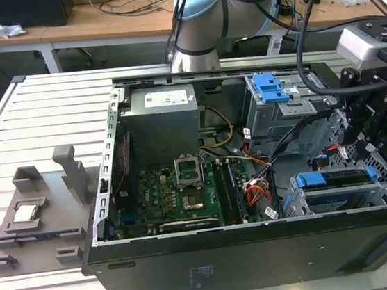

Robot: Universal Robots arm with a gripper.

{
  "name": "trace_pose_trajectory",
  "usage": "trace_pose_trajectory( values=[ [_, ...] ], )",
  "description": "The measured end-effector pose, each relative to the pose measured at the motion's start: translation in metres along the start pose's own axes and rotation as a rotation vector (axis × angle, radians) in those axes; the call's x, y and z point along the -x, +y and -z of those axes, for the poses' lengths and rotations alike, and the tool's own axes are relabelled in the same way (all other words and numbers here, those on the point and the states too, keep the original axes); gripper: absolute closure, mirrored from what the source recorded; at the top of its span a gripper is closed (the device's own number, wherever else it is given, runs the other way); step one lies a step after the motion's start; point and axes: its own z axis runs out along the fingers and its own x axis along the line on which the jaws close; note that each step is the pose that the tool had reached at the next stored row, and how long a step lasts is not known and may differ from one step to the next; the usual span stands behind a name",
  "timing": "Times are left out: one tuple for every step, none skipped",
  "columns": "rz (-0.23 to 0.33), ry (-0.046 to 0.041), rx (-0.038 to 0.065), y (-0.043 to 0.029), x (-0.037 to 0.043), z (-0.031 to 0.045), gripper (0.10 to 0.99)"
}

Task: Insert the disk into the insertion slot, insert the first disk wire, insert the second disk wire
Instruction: 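Insert the first disk wire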

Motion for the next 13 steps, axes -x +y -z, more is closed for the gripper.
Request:
trace_pose_trajectory(
  values=[
    [0.0,0.0009,0.0,-0.0017,0.0032,0.0006,0.725],
    [0.0,0.0015,0.0,-0.0022,0.0047,0.002,0.725],
    [0.0,0.0015,0.0,-0.0024,0.0054,0.0037,0.725],
    [0.0,0.0014,0.0,-0.0027,0.0061,0.0074,0.725],
    [0.0,0.0013,0.0,-0.0033,0.0062,0.0081,0.725],
    [0.0,0.0009,0.001,-0.0044,0.0062,0.008,0.725],
    [0.0,0.0009,0.004,-0.0098,0.0058,0.0081,0.725],
    [0.001,0.0003,0.006,-0.014,0.0061,0.0075,0.725],
    [0.002,0.0005,0.006,-0.0164,0.0067,0.0072,0.725],
    [0.008,0.0009,0.006,-0.0177,0.0075,0.0063,0.725],
    [0.023,0.0015,0.006,-0.0182,0.0078,0.0052,0.725],
    [0.034,0.0022,0.006,-0.0187,0.0078,0.0044,0.725],
    [0.042,0.0038,0.006,-0.0193,0.0077,0.0036,0.725]
  ],
)
